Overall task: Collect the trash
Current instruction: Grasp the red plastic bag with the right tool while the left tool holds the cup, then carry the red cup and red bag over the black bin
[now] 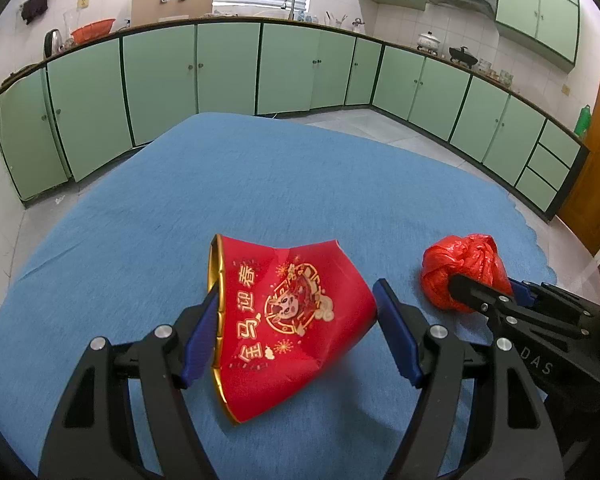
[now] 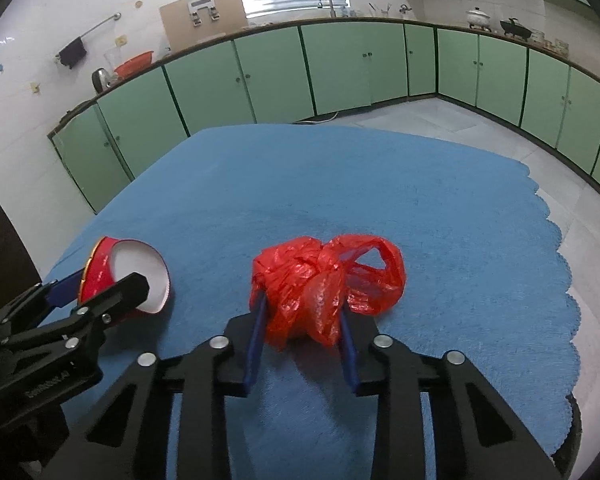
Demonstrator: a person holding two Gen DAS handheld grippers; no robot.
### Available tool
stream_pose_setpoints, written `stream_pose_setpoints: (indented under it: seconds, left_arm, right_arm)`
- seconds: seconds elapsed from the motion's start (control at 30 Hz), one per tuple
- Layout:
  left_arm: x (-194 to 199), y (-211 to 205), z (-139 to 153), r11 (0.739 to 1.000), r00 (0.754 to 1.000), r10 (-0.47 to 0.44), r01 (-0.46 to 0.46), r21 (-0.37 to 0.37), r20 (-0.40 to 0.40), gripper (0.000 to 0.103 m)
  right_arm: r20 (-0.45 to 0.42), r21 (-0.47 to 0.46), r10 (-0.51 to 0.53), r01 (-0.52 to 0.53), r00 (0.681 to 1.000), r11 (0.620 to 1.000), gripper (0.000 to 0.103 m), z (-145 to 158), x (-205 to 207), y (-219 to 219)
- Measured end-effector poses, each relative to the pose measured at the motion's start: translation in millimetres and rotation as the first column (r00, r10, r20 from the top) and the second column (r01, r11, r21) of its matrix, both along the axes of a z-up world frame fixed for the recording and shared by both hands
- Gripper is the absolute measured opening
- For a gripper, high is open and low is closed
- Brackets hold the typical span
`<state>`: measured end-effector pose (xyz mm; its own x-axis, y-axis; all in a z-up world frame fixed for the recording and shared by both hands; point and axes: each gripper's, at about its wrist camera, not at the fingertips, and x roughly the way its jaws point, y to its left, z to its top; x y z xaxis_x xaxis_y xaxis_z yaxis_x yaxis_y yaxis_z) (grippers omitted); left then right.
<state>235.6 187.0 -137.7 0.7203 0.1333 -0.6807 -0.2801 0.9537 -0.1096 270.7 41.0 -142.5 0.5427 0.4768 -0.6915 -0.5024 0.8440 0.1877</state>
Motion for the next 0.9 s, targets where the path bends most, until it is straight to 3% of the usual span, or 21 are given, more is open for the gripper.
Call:
stream_pose_setpoints:
  seconds: [0.13,0.2,0.9]
  left_arm:
    - [-1,0,3,1.0,1.0,-0.003,0.003,0.002,0.006,0.071]
    - [-2,-1,5,1.0,1.0,-0.006,0.006,0.003,0.008,0.071]
    - [-25,-25,23,0.996,0.996,-0.084,0.084,-0.001,0.035,0.071]
  right_arm:
    - [0.006,0.007,0.004,-0.004,1.0,1.0,0.024,2,-4,-1]
    - [0.005,0.009,0.007,-0.007,1.0,1.0,0.012,3,-7,-4]
    - [0.028,0.043,-0.026,0.024,0.999,0.999,0.01,26,-45,-47]
